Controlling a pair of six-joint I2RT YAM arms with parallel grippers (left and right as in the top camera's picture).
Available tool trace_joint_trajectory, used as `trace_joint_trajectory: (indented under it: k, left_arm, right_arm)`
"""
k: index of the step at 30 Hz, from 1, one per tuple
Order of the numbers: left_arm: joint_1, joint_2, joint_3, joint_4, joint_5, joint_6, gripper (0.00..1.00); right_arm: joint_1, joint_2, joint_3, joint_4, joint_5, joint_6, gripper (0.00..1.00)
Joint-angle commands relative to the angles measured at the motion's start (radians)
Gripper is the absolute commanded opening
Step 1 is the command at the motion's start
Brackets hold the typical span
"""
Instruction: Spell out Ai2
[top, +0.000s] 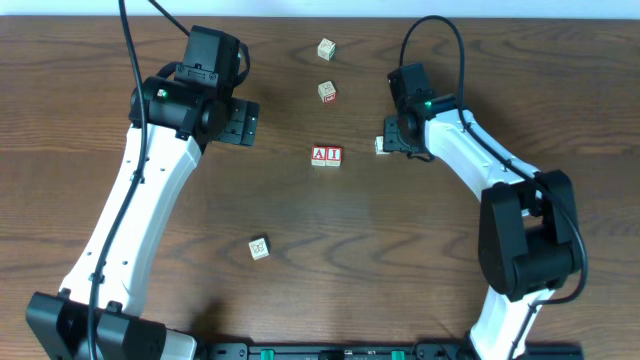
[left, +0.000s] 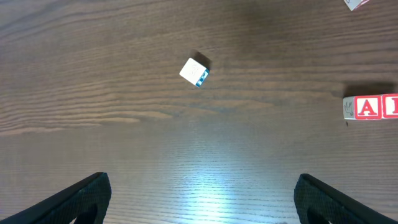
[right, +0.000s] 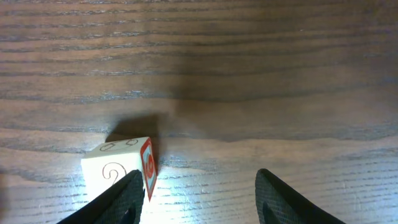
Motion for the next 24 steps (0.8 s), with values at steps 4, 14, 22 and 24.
trace_joint_trajectory:
  k: [4,14,22,24]
  left_arm:
    - [-0.002,0.003,-0.002,-0.003,-0.018,0.007,0.95]
    - [-0.002,0.003,-0.002,-0.003,-0.018,0.007,0.95]
    - [-0.002,0.003,-0.002,-0.003,-0.018,0.007,0.95]
    - [-0.002,0.003,-0.002,-0.003,-0.018,0.007,0.95]
  right_arm:
    - [-0.003,0.001,-0.021,0.019,-0.018,-0.003,0.57]
    - [-0.024,0.024,-0.027,0.032,-0.002,-0.015,0.57]
    - [-0.027,0.024,-0.054,0.047,-0.003,-0.014,0.57]
    - [-0.027,0.023,-0.054,0.05,-0.002,-0.014,0.56]
